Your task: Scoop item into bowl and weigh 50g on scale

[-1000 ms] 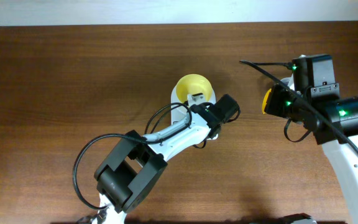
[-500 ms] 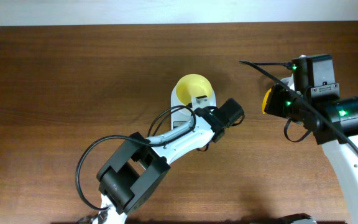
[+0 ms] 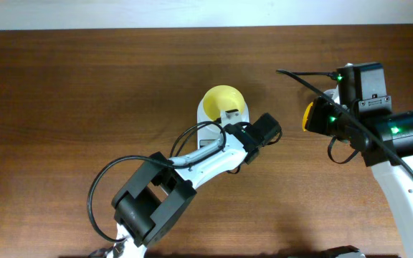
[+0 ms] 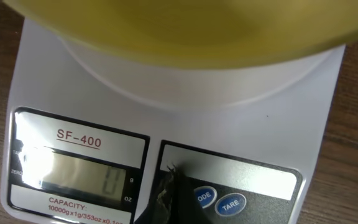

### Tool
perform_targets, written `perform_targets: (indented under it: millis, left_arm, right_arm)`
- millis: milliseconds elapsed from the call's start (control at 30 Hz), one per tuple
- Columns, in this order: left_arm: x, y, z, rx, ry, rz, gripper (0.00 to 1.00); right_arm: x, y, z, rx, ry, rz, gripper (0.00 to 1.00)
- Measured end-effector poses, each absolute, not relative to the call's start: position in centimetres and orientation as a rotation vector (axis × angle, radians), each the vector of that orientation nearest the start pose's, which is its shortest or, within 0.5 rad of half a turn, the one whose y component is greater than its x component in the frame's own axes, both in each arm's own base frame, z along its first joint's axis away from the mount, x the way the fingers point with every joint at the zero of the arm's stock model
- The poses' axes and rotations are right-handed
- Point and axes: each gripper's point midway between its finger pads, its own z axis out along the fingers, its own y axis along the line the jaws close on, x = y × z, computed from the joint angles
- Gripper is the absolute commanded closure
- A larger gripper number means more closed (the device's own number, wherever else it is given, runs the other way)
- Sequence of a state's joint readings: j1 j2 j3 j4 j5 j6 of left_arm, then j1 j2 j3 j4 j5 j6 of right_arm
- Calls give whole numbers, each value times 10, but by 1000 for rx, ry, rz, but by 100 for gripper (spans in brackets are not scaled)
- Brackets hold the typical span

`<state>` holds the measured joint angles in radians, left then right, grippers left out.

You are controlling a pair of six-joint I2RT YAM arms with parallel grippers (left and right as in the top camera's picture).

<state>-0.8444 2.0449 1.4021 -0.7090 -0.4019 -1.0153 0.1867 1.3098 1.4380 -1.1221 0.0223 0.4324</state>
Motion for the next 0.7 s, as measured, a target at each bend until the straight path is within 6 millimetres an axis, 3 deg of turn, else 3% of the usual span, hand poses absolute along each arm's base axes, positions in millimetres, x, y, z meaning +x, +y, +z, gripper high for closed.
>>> perform_targets:
  millis: [700]
  left_arm:
    - [332,-271,23,-290,2669,97,100]
  right_arm:
    - [316,56,253,325,2557,206,96]
